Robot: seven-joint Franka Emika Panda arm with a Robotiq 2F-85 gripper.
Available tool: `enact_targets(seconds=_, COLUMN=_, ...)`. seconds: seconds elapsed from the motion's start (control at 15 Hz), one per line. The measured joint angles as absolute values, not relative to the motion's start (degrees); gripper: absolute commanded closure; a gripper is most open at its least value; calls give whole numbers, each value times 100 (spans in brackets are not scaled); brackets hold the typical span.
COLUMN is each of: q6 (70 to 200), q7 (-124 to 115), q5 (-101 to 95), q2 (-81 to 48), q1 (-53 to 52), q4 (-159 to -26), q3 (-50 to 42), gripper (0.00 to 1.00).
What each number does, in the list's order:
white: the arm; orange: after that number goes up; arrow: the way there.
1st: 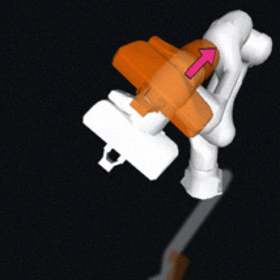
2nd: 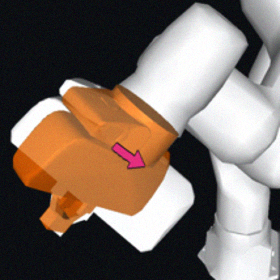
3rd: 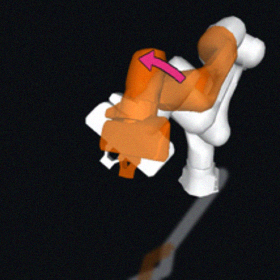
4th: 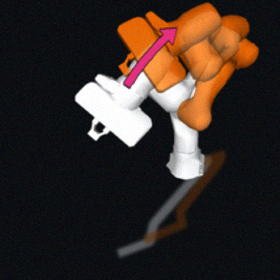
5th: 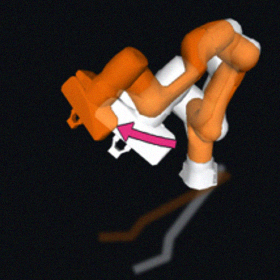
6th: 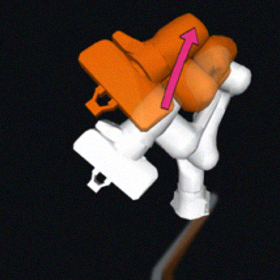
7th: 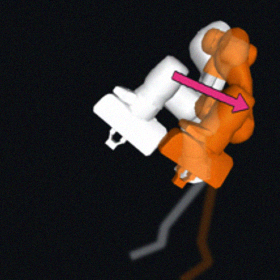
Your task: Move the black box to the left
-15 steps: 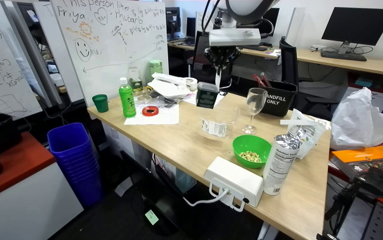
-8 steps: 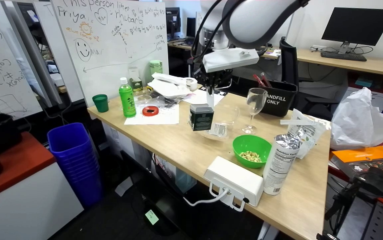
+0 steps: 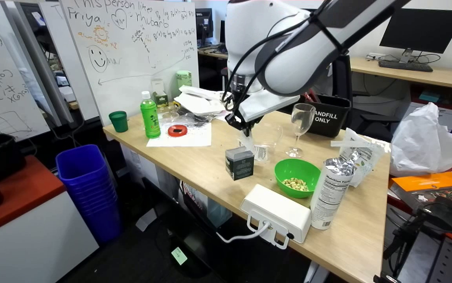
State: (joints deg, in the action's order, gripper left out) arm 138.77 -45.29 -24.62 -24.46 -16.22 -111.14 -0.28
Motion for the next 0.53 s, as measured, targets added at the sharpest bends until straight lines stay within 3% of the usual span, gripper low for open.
enact_targets(seconds=0.33, q6=13989, q7=-4364, q5=-2552, q2=-2835, q1=-1719, q4=-10952, q3=-38, gripper=99)
enact_targets(seconds=0.4, q6=13990, q7=-4307, q5=-2552, q2=-2874, q1=-1723, q4=-10908, q3=-39, gripper=74)
enact_targets(seconds=0.53, q6=13990, q7=-4204, q5=-2551, q2=-2932, q1=-1727, q4=-10838, q3=-48, gripper=71)
